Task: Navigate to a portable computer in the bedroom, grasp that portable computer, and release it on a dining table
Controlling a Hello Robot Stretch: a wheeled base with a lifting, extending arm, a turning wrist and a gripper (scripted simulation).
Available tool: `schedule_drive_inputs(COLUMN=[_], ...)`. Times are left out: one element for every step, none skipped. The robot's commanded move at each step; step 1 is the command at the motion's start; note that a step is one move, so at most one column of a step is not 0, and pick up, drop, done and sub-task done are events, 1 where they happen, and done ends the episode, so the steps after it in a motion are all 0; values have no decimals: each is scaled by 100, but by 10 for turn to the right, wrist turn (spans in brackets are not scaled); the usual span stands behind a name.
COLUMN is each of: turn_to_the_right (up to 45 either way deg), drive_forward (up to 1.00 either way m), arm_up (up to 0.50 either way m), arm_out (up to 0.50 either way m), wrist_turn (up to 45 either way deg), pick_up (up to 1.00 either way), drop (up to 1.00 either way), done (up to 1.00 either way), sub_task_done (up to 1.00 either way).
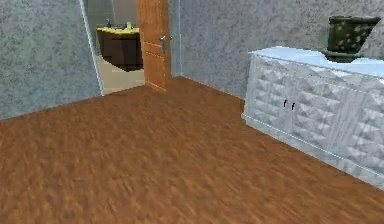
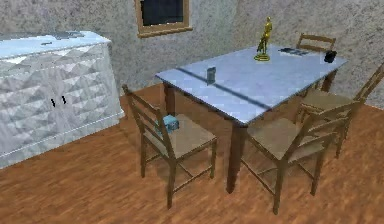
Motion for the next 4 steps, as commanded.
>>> schedule_drive_inputs(turn_to_the_right=[450,0,30,0], drive_forward=[0,50,0,100], arm_up=[0,0,0,0], arm_out=[0,0,0,0], wrist_turn=[0,0,0,0], pick_up=[0,0,0,0], drop=[0,0,0,0], done=[0,0,0,0], sub_task_done=[0,0,0,0])
